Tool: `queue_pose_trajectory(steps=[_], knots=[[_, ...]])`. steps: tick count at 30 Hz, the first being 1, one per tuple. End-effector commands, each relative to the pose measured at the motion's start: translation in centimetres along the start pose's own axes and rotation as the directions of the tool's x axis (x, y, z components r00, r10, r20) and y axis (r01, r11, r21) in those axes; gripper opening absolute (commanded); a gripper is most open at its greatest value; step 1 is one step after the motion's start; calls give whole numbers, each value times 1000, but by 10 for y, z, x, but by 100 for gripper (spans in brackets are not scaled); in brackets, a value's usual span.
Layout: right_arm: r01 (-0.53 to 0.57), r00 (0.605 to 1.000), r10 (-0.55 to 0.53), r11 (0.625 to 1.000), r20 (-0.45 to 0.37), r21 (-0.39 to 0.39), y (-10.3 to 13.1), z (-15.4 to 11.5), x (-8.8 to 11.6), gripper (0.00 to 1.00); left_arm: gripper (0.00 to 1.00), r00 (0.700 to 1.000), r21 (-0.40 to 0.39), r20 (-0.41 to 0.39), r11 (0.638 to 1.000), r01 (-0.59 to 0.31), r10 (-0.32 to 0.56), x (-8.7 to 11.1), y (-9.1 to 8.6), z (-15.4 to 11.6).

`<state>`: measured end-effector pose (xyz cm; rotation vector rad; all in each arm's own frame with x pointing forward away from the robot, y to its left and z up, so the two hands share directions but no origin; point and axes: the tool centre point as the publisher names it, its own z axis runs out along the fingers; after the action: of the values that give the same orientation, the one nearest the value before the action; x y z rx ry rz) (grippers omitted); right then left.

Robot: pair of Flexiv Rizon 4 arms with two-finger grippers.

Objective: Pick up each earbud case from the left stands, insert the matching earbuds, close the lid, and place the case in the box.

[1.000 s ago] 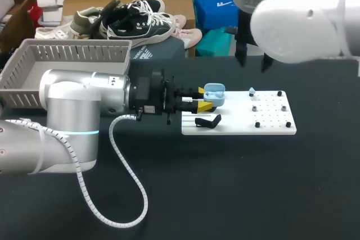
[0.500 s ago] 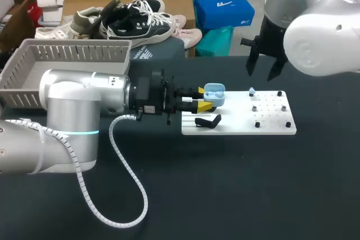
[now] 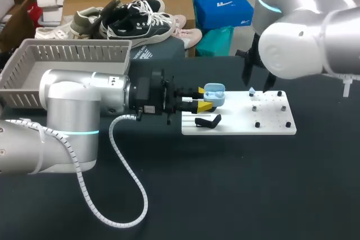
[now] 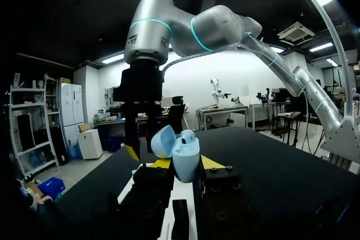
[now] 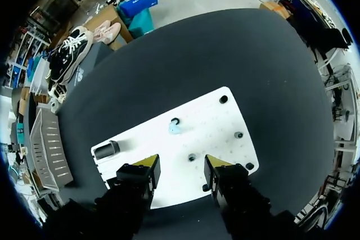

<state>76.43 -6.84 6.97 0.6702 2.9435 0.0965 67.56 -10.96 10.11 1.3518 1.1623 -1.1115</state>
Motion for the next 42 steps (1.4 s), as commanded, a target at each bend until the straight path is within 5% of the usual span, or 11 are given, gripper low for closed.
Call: queue_pose_trajectory(steps=[1,16,42], knots=[[-37,999,37,999,-12,18,7,13,-6,48,0,1000,-2,0,1000,-1,1,1,0,1],[-130,991,131,991,-37,24,14,33,-14,44,0,1000,-2,0,1000,-1,1,1,0,1],[-131,990,132,991,-52,23,12,45,-19,36,0,1000,-2,0,1000,-1,1,1,0,1]])
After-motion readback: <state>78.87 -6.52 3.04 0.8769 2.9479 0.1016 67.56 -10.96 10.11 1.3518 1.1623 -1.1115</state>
